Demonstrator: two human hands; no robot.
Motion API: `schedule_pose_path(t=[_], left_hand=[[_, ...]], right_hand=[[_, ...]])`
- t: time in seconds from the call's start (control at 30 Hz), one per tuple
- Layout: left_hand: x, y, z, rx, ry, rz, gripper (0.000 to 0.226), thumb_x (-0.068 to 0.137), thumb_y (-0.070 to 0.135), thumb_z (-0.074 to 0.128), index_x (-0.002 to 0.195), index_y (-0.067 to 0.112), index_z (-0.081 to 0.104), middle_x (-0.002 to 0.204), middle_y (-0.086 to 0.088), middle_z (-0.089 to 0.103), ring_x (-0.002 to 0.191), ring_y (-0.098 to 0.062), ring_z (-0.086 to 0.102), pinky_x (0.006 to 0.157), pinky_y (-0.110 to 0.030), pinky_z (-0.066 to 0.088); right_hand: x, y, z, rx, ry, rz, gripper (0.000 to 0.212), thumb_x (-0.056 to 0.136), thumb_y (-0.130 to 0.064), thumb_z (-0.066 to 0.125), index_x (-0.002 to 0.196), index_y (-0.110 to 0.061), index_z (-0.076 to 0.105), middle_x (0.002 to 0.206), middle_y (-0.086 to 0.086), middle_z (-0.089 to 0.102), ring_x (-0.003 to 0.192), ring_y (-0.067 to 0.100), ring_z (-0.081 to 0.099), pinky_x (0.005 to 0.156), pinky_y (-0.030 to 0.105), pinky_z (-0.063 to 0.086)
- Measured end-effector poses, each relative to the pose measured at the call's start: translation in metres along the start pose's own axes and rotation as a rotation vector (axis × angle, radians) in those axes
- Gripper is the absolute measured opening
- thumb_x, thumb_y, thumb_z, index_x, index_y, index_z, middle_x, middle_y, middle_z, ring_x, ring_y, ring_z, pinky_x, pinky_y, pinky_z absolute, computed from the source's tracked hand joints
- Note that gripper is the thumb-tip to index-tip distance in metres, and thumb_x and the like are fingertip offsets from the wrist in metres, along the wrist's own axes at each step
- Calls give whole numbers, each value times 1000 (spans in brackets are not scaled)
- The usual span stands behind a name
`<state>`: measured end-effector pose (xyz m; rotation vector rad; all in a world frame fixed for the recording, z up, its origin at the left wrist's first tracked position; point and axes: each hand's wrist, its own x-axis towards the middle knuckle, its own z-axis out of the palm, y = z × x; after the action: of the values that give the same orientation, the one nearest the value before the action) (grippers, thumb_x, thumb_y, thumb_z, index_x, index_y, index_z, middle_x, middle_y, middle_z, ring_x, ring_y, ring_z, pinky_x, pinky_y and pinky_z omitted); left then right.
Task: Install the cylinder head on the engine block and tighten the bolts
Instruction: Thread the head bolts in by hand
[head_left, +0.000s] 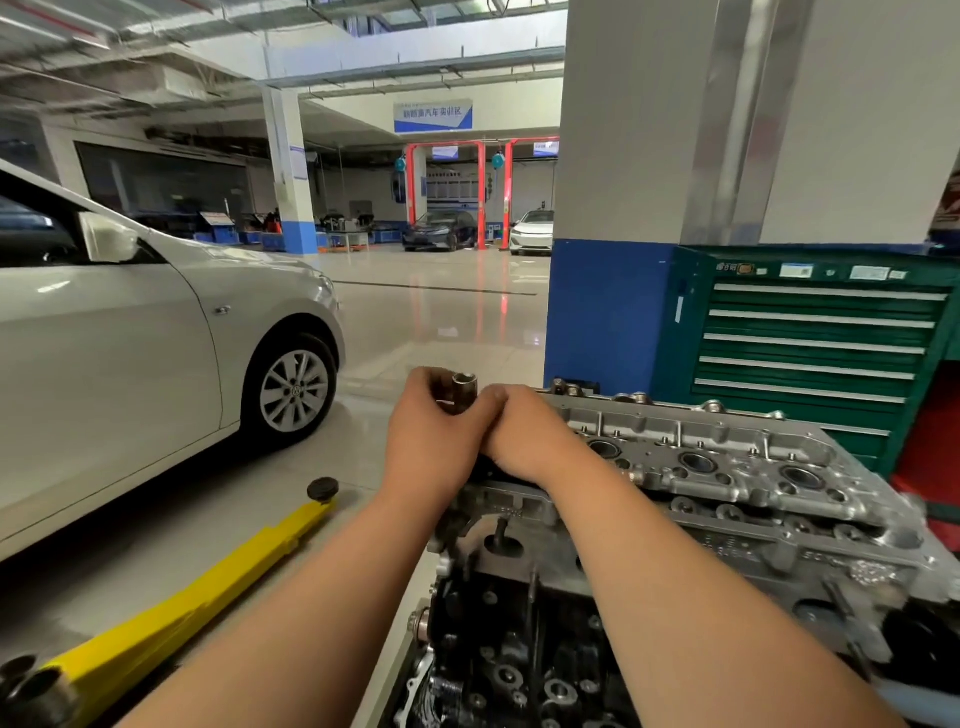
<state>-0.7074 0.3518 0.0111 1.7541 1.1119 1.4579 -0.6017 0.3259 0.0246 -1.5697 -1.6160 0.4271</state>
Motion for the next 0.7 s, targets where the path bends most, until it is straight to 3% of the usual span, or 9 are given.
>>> schedule_pose_path(t=[0.07, 0.17, 0.23, 0.3, 0.33, 0.43, 0.53, 0.6, 0.7], left_hand=[[-1, -3, 2, 15, 31, -4, 26, 79, 40, 74, 86, 25, 55, 78, 12, 61, 69, 3, 56, 55, -10, 37], [-2, -5, 3, 45, 20, 40, 11, 91, 34, 62, 91, 23, 62, 80, 14, 63, 78, -2, 60, 58, -9, 38], [-3, -7, 4, 41, -6, 60, 17, 97, 30, 50, 96, 20, 63, 91, 9, 65, 93, -10, 60, 73, -14, 45], [-2, -6, 7, 56, -28, 55, 28, 99, 30, 44, 104, 11, 63, 107, -3, 62, 108, -20, 52, 92, -33, 44], [-1, -6, 7, 43, -24, 45, 30, 98, 34, 46, 106, 10, 62, 109, -5, 60, 108, -21, 52, 92, -37, 44], [-2, -5, 7, 37, 27, -14, 33, 88, 48, 61, 99, 17, 55, 100, 1, 60, 92, -15, 59, 73, -28, 45], [-2, -6, 8, 98, 19, -2, 25, 89, 42, 62, 88, 19, 53, 92, 0, 60, 85, -16, 58, 62, -22, 37], [-1, -5, 8, 116, 10, 29, 20, 94, 36, 56, 89, 18, 55, 93, -1, 58, 88, -18, 57, 64, -23, 37], [0, -6, 9, 121, -42, 67, 19, 99, 32, 48, 100, 16, 59, 102, -4, 57, 98, -22, 56, 83, -35, 44]], right_hand=[[1, 2, 0, 25, -13, 16, 40, 78, -4, 55, 58, -37, 64, 58, -19, 63, 60, -2, 57, 52, 17, 40], [2, 4, -3, 32, -82, 19, 22, 83, -10, 55, 77, -28, 65, 73, -12, 68, 63, -1, 59, 53, 16, 43], [2, 5, -5, 40, -81, 16, 17, 85, -16, 58, 76, -27, 67, 68, -13, 67, 58, -4, 58, 51, 13, 43], [3, 7, -5, 36, -57, 13, 15, 84, -18, 61, 74, -27, 66, 68, -12, 66, 60, -2, 59, 53, 17, 44], [4, 7, -4, 23, -42, 21, 12, 84, -17, 61, 76, -25, 66, 71, -9, 66, 65, 3, 61, 57, 22, 47], [5, 7, 0, -21, -3, 29, 18, 85, -9, 55, 78, -23, 64, 74, -3, 65, 75, 19, 62, 62, 29, 50], [5, 6, 0, -9, -19, 41, 21, 84, -6, 51, 94, -17, 67, 89, 3, 69, 84, 20, 63, 72, 33, 53], [5, 6, -3, -15, -82, 36, 18, 85, -10, 52, 91, -17, 67, 84, 3, 69, 78, 17, 62, 64, 29, 50], [5, 6, -6, -52, -97, 34, 17, 87, -12, 53, 78, -17, 66, 71, 3, 65, 64, 16, 57, 51, 25, 40]])
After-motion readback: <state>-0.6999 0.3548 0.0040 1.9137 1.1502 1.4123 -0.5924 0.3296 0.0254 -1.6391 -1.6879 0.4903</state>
